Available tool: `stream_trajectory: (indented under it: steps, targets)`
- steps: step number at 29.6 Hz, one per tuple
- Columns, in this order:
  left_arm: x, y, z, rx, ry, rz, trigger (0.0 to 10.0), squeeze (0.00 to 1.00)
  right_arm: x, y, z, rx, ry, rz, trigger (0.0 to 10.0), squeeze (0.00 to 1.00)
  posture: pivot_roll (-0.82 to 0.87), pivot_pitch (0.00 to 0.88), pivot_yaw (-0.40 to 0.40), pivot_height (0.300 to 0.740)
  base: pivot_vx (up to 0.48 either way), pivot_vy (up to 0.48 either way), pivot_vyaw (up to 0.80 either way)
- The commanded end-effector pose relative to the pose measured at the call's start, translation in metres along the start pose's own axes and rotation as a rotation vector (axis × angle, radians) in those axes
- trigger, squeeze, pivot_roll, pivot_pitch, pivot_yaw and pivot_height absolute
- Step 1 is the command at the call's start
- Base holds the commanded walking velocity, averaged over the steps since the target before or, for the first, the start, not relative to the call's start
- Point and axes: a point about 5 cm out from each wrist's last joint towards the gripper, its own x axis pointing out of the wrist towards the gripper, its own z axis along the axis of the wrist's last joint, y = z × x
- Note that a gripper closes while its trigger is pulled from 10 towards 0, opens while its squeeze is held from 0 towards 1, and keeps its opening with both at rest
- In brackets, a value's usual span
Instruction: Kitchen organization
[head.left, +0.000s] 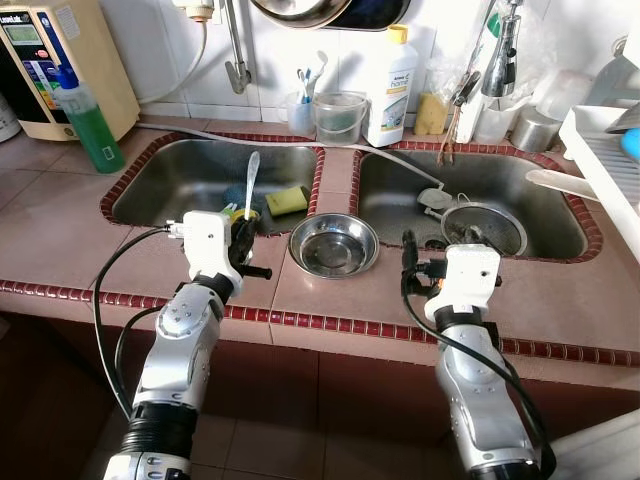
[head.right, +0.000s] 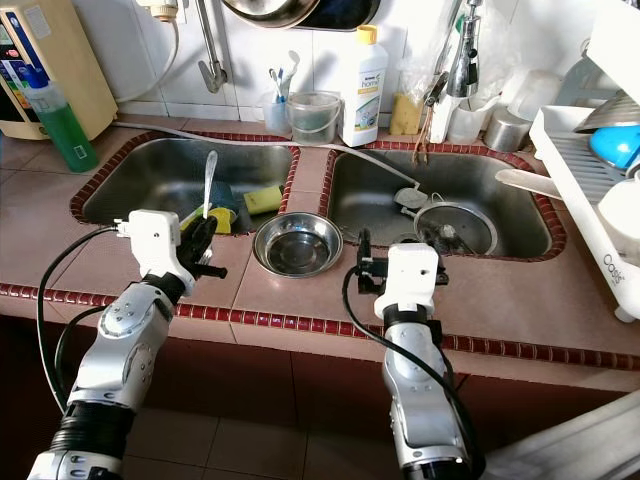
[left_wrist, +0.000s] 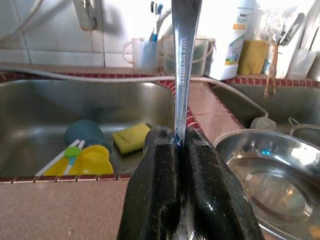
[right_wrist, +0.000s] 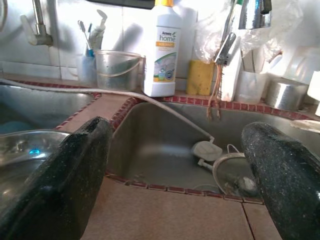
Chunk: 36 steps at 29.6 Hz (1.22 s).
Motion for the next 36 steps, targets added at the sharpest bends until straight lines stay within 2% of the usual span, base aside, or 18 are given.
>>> stream_trajectory:
  steps: [1, 31, 36]
  targets:
    - [-0.001, 0.001, 0.005, 0.015, -0.009, -0.011, 10.0, 0.0, 0.0, 0.001, 0.002, 0.002, -0.012, -0.001, 10.0, 0.0, -0.15, 0.0, 0.061, 0.74, 0.0, 0.326, 0.0]
    - [-0.004, -0.002, 0.005, 0.023, 0.004, -0.047, 10.0, 0.0, -0.011, 0.004, -0.003, 0.009, 0.013, 0.011, 10.0, 0.0, -0.16, 0.0, 0.067, 0.74, 0.0, 0.34, 0.0]
    - [-0.005, -0.003, 0.004, 0.045, 0.019, -0.05, 10.0, 0.0, -0.012, 0.004, -0.003, 0.008, 0.016, 0.01, 10.0, 0.0, -0.15, 0.0, 0.066, 0.74, 0.0, 0.108, 0.0]
